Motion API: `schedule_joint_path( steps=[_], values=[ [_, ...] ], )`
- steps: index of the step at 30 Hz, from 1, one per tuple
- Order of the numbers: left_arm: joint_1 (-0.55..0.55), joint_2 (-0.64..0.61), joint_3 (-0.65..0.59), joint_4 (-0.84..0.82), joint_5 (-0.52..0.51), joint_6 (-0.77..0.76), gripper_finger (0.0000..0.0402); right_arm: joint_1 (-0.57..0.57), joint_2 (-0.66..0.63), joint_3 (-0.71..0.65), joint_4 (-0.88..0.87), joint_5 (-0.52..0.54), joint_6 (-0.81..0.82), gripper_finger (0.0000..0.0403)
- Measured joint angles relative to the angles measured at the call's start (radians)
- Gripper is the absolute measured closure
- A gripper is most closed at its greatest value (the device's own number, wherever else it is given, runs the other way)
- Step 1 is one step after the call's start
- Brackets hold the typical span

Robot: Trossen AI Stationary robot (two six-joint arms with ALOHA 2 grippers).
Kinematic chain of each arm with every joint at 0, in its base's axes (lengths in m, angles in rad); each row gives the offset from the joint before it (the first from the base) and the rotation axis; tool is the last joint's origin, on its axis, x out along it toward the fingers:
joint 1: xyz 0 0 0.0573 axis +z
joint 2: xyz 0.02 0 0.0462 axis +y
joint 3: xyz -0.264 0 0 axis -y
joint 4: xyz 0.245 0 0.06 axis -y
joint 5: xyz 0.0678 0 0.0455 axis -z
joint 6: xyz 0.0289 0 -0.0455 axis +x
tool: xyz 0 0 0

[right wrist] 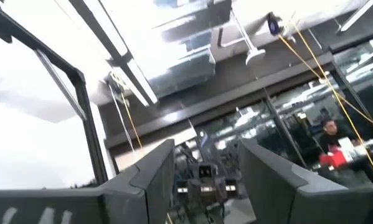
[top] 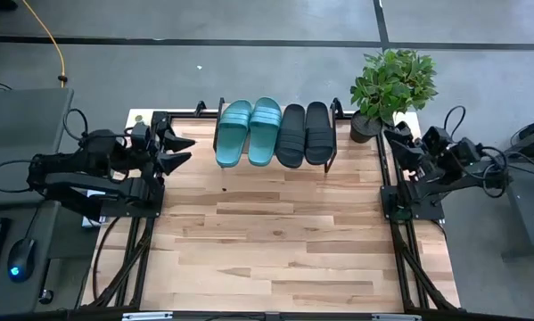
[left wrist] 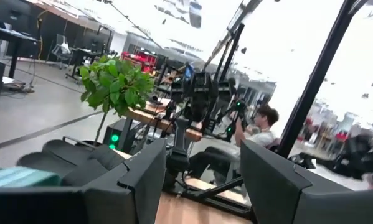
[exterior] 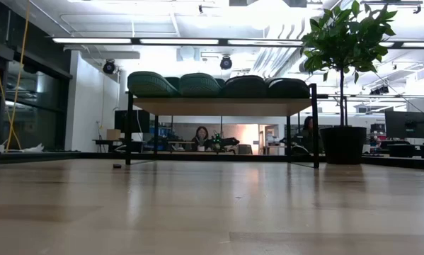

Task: Pick and place slides into the shelf
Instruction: Return to Home Position

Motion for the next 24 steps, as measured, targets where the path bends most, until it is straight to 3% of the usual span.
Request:
schedule_joint_path(
  steps=[6, 24],
  values=[
    [0.0, -0.075, -0.151, 0.13, -0.009, -0.034, 0.0213, 0.0, -0.066, -0.153, 0.189, 0.0, 0.012, 0.0233],
    [0.0, -0.209, -0.487, 0.381, -0.037, -0.152, 0.0213, 0.0, -0.131, -0.466, 0.529, 0.024, 0.078, 0.0233]
  ],
)
